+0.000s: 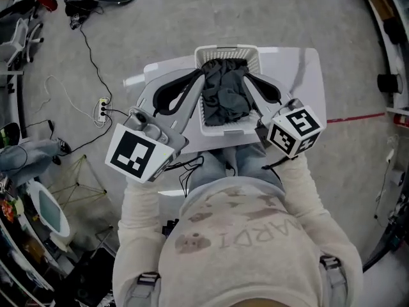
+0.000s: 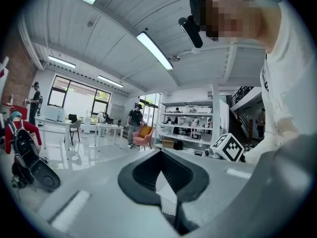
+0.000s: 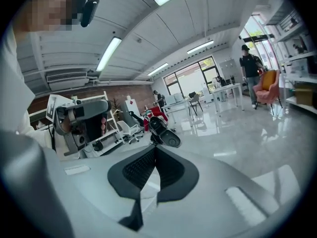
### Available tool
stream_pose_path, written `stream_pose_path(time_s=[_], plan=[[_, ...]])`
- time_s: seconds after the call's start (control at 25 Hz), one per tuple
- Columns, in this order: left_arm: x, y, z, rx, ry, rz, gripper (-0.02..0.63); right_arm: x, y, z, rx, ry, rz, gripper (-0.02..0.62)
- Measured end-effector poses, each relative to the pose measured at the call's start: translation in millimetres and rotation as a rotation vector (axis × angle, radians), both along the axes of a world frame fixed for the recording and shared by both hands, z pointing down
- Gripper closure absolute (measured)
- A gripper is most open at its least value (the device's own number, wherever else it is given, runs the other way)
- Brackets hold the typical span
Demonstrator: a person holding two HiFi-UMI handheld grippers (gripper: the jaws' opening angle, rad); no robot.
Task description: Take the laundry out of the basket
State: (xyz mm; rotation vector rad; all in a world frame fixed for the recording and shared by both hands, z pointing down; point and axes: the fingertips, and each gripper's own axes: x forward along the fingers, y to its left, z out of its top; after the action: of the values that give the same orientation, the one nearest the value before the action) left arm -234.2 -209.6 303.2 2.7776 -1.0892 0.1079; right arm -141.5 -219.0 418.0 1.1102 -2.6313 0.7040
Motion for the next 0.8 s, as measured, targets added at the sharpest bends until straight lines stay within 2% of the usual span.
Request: stream_pose_path(time_s=[0.16,0.24,0.44,0.56,0.68,0.8], plan=[[-5.8,-23.4,25.6,-0.009,-0.005,0.085,0.606,-9.9,-11.6,58.5,-0.102,0.055,0.056,0.566],[-7.1,-34.2,39.8,-0.022,-0.004,0.118,0.606,-14.8,-14.4,92.0,-0.166,0.092,0.069,0.542],[-1.6,-58.1,73.3,-0.046,0.047,0.178,0.606,-18.9,-13.6,182.9,-0.372,0.179,0.101,0.450],[0.7,-63.2,106.9,-0.089,0.030,0.220,0.606,-21.9,-11.4,234.0,-0.475,0.227,0.121,0.386],[3.9,-68.2,132.5,-0.101,0.014,0.261,0.606,-26.5,-11.7,276.9,-0.528,0.281,0.158,0.325],[8.4,-71.7,156.4,-0.102,0.003,0.295,0.606,-30.4,-16.8,318.3,-0.539,0.358,0.176,0.241]])
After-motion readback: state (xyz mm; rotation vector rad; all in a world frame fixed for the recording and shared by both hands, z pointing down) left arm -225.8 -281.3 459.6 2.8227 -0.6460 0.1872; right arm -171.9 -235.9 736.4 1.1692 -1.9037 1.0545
